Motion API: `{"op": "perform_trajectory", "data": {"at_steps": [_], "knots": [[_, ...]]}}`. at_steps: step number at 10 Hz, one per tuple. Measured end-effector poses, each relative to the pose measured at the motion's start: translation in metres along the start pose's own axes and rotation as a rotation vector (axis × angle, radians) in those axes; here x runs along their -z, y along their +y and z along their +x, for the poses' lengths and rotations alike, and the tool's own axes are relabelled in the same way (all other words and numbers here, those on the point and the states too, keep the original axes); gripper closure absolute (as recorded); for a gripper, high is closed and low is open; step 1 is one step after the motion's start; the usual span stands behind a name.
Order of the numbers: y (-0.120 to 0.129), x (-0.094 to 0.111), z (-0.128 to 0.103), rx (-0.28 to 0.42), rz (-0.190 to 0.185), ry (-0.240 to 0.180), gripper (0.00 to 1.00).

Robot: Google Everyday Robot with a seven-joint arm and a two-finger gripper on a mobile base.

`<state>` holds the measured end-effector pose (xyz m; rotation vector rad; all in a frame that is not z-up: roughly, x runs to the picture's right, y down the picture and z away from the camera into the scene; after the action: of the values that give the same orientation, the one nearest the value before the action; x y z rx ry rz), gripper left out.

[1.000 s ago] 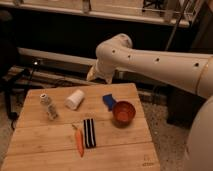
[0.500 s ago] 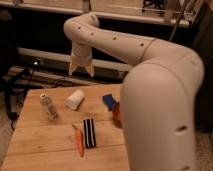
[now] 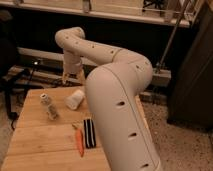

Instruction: Pick up the ceramic cup

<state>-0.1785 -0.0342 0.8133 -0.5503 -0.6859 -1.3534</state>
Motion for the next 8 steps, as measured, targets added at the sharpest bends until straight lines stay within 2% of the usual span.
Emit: {"op": "perform_trajectory", "data": {"at_steps": [1, 3, 6, 8], "knots": [[0.003, -0.021, 0.005, -0.031, -0.001, -0.031, 0.33], [0.002, -0.044, 0.014, -0.071, 0.007, -0.06, 0.33], [-0.007, -0.066, 0.029, -0.122, 0.02, -0.075, 0.33], [-0.012, -0.087, 0.031, -0.155, 0.014, -0.093, 0.33]]}}
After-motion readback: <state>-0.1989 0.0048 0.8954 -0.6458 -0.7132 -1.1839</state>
